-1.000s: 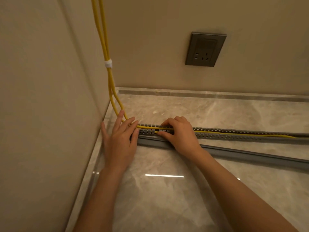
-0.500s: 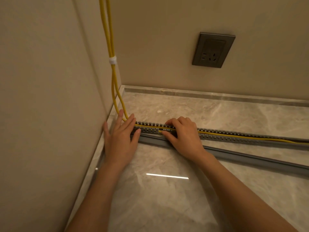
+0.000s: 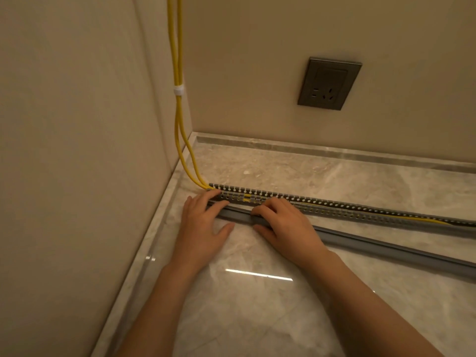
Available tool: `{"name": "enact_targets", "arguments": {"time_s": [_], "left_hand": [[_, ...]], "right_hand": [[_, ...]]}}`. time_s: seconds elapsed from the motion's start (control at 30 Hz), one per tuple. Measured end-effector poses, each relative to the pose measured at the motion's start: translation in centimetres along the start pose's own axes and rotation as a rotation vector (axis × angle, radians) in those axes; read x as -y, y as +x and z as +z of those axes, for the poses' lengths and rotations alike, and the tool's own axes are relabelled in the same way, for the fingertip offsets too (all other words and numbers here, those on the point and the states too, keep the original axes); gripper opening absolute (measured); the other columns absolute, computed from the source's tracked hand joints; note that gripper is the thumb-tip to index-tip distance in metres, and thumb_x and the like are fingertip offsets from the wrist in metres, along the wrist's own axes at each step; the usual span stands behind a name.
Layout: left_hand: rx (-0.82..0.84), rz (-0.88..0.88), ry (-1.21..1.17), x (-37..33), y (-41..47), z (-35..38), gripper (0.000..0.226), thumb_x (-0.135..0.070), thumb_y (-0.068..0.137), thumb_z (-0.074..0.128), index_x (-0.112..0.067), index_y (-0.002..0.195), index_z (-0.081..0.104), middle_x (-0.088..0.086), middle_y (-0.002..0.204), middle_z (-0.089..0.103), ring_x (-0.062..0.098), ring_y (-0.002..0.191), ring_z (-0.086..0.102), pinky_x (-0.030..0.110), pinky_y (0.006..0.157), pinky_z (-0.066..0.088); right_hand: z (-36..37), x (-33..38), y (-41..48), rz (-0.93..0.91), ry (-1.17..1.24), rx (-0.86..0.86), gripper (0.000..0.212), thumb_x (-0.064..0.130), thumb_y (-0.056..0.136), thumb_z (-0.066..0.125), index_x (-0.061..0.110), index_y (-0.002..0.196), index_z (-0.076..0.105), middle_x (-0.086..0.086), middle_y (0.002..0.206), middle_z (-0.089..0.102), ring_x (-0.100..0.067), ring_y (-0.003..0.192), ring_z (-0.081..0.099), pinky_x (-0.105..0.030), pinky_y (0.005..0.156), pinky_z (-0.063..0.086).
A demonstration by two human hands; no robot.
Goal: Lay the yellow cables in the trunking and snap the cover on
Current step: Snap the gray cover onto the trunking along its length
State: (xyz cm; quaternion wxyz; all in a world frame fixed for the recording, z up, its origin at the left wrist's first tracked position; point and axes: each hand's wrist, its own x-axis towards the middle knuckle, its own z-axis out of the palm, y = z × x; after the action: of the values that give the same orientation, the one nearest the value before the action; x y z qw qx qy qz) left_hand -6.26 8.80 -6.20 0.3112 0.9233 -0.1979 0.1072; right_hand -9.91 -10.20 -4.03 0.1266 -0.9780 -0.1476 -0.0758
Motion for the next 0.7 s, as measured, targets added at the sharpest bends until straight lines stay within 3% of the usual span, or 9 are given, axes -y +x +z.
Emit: {"name": "enact_targets", "arguments": {"time_s": [0.17,0.33,0.4,0.47,0.57,0.63,0.7], "left_hand": [[0.073,0.013,0.075,-0.1,0.2,-1.0,0.046,-0.028,0.072,0.075,-0.012,0.113,0.063,0.004,0.128,0.053,0.025,0.115,0.049,0.042,0.104,0.036],[0.112,0.18,0.295,-0.8,-0.1,-2.1,0.04,-0.045,0.071,0.07,-0.017,0.099,0.064,-0.001,0.094,0.068,0.02,0.092,0.062,0.041,0.099,0.037],[0.178,0.168,0.289,-1.5,-0.2,-2.6,0.046,-0.064,0.072,0.053,-0.023,0.091,0.059,-0.007,0.084,0.065,0.014,0.08,0.059,0.034,0.089,0.039],[0.273,0.147,0.327,-1.7,0.1,-2.9,0.054,-0.079,0.065,0.035,-0.028,0.078,0.05,-0.013,0.071,0.054,0.009,0.067,0.047,0.028,0.078,0.034],[0.326,0.118,0.341,-1.9,0.6,-3.6,0.059,-0.087,0.057,0.031,-0.03,0.063,0.044,-0.012,0.053,0.044,0.004,0.054,0.037,0.026,0.065,0.023],[0.321,0.091,0.303,-1.9,1.0,-4.2,0.065,-0.091,0.051,0.029,-0.028,0.058,0.046,-0.011,0.046,0.041,0.001,0.05,0.036,0.024,0.057,0.02],[0.34,0.064,0.27,-1.7,1.5,-4.9,0.066,-0.092,0.046,0.031,-0.028,0.053,0.047,-0.01,0.045,0.042,0.0,0.049,0.04,0.021,0.05,0.019]], "right_hand": [[-1.1,-0.4,0.7,-0.041,0.135,0.138,0.029,0.028,0.092,0.052,0.021,0.121,0.052,-0.003,0.113,0.057,-0.017,0.099,0.052,-0.029,0.085,0.044],[-3.3,-0.7,1.2,0.04,0.439,0.366,0.017,0.033,0.092,0.052,0.038,0.107,0.058,0.013,0.101,0.062,-0.001,0.088,0.059,-0.025,0.077,0.052],[-4.0,-0.8,1.4,0.025,0.449,0.405,0.018,0.03,0.093,0.051,0.039,0.107,0.058,0.013,0.099,0.062,-0.001,0.086,0.061,-0.024,0.075,0.051],[-4.4,-0.6,1.4,-0.001,0.432,0.429,0.021,0.027,0.093,0.05,0.037,0.111,0.058,0.01,0.1,0.064,-0.001,0.083,0.061,-0.022,0.072,0.05],[-4.8,0.5,0.9,-0.076,0.308,0.388,0.036,0.043,0.087,0.057,0.039,0.122,0.049,0.011,0.103,0.065,0.001,0.076,0.059,-0.018,0.069,0.047],[-4.6,1.2,0.3,-0.152,0.125,0.293,0.051,0.052,0.082,0.058,0.037,0.128,0.041,0.008,0.106,0.065,-0.008,0.083,0.061,-0.027,0.071,0.05],[-4.1,1.9,-0.1,-0.231,-0.007,0.202,0.053,0.05,0.085,0.054,0.033,0.132,0.035,0.003,0.109,0.064,-0.019,0.09,0.062,-0.034,0.07,0.049]]}}
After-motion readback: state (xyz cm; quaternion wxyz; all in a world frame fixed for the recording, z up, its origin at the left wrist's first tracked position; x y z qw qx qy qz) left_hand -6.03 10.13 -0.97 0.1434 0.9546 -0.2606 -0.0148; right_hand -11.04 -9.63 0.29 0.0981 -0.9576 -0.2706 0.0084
